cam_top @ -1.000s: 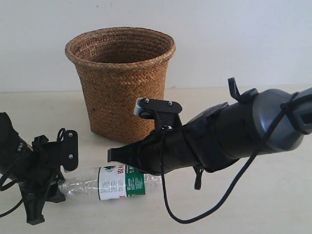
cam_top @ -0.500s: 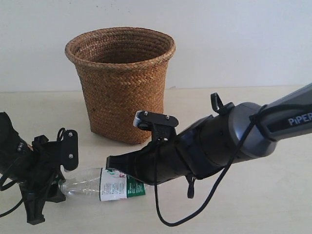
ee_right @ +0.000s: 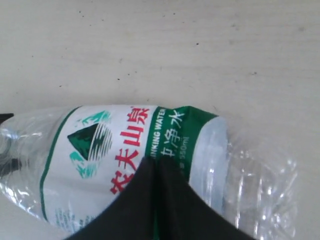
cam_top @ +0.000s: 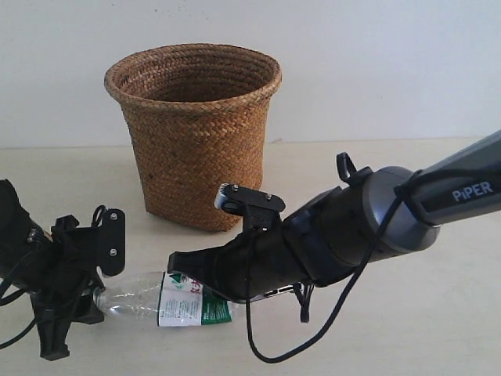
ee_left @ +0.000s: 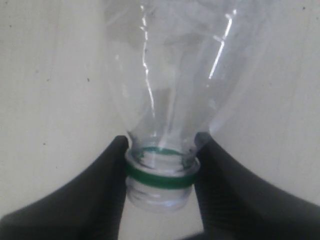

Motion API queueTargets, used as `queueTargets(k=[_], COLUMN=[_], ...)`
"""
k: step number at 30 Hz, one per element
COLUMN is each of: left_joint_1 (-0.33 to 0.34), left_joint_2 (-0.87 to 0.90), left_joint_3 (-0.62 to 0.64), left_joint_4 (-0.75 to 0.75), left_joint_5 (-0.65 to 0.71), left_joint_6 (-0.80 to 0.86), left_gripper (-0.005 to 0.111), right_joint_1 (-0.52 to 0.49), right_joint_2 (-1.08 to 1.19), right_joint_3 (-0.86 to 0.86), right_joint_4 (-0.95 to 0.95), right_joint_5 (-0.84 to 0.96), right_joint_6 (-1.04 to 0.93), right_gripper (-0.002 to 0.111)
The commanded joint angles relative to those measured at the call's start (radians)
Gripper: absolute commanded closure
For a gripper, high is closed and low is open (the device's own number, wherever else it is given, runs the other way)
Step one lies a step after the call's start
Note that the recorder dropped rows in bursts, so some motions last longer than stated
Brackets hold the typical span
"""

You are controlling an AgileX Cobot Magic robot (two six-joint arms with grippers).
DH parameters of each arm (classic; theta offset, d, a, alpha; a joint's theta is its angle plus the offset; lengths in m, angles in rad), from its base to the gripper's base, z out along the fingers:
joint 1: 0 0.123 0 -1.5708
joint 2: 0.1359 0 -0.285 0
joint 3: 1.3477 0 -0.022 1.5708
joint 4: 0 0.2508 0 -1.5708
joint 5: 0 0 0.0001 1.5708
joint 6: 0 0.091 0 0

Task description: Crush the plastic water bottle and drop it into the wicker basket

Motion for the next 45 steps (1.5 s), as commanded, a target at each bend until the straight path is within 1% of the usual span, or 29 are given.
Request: queueTargets(k=[1,5,7,10,14,28,33,41,45], left_joint_1=[-0.005,-0.005,-0.005,-0.005,-0.005,-0.005,-0.005,-0.005,-0.005], left_joint_2=[0.003,0.003,0.003,0.003,0.003,0.003,0.003,0.003,0.003], left_joint_3=[-0.002,-0.002,-0.002,-0.002,-0.002,-0.002,-0.002,-0.002,-0.002], left_joint_4=[-0.021,-0.021,-0.021,-0.021,-0.021,-0.029,-0.028,-0.028,-0.028], left_joint_5=[-0.01,-0.002,-0.002,-0.006,-0.013,-0.013,-0.018,-0.008,-0.01], left_joint_6=[-0.013,-0.013,-0.013,-0.013,-0.013,-0.013,-0.013,-0.013,-0.013], left_gripper=[0.103,0.103,0.103,0.103,0.103,0.103,0.103,0.103,0.103], right_joint_1=[0.009,0.009,0.011,0.021,0.058,0.058,0.058,0.058,0.058], right_joint_2=[-0.1,-0.2,-0.212,-0.19,-0.118,0.064,0.062,0.066,0.057], right_joint_3=[0.034,0.032,0.021,0.003,-0.008,-0.044,-0.048,-0.066,-0.069], right_joint_4=[-0.052,-0.059,-0.059,-0.059,-0.059,-0.059,-0.059,-0.066,-0.071], right_joint_5=[0.048,0.06,0.092,0.11,0.059,0.036,0.07,0.055,0.105], right_joint_6=[-0.008,-0.008,-0.008,-0.006,-0.002,0.071,0.066,0.074,0.07], right_gripper=[0.108,0.108,0.108,0.108,0.108,0.108,0.108,0.108,0.108])
